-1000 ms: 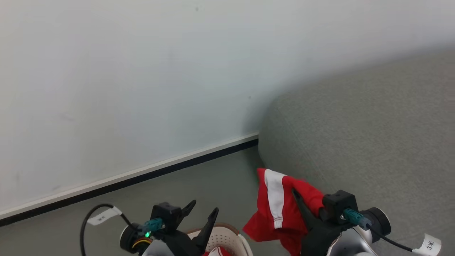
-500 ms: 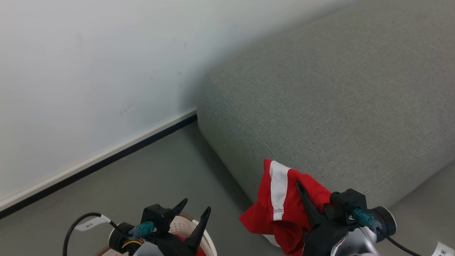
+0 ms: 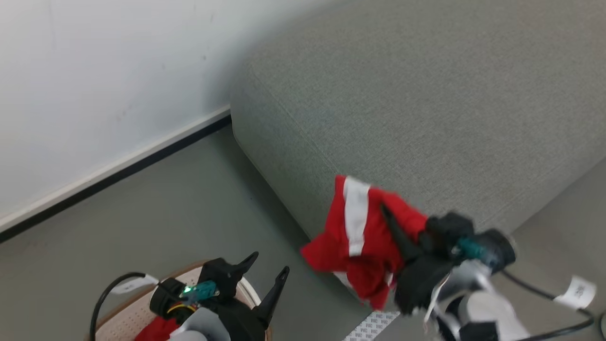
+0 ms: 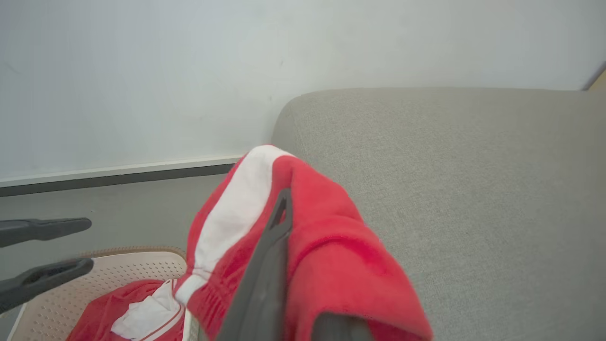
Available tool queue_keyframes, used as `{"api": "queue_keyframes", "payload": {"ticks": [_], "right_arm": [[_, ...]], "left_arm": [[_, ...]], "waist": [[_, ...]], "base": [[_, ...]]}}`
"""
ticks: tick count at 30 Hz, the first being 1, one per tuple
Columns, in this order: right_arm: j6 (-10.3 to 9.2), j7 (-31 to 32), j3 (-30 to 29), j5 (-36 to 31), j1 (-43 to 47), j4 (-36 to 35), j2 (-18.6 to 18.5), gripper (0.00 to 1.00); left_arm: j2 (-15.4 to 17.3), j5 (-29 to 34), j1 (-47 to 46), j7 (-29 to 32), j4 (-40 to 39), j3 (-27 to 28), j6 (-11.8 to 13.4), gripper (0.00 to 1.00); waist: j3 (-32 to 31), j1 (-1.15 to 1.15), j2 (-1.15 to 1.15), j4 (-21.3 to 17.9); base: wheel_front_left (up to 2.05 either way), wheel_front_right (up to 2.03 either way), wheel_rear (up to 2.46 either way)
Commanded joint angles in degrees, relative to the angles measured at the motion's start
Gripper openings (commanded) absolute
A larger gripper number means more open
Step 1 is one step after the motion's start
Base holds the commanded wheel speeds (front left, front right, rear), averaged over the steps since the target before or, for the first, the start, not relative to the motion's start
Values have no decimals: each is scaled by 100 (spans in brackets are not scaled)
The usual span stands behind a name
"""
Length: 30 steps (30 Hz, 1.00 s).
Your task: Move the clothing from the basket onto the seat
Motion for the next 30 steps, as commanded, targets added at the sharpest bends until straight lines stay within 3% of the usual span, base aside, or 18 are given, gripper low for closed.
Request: {"api": "queue_keyframes", "payload": {"ticks": [1, 8, 13, 20, 25, 30], "right_arm": [[-4, -58, -45, 61, -211, 23, -105, 0], [-3, -142, -564, 908, -1766, 416, -620, 0], [-3, -84, -961, 1259, -3055, 926, -1353, 0], [-4, -222, -1496, 1522, -4640, 1932, -2194, 0], [-4, -410, -1917, 1319, -5183, 2646, -2524, 0], [-4, -799, -2195, 1265, -5307, 3541, -2711, 0]], "left_arm": [[37, 87, -94, 50, -55, -26, 4, 100], [164, 318, -644, 511, -510, -98, 77, 100], [289, 661, -1100, 771, -950, -208, 94, 100], [819, 1228, -1618, 693, -1547, -250, -89, 100], [1146, 1522, -1826, 548, -1941, -287, -278, 100], [1355, 1660, -1862, 358, -2238, -259, -263, 100]], "waist": [[198, -1, -1, 97], [994, -1, -1, 569], [1743, -1, -1, 959], [2683, -1, -1, 1177], [3087, -1, -1, 1250], [3265, -1, -1, 1302]], "base": [[0, 0, 0], [0, 0, 0], [0, 0, 0], [0, 0, 0], [0, 0, 0], [0, 0, 0]]}}
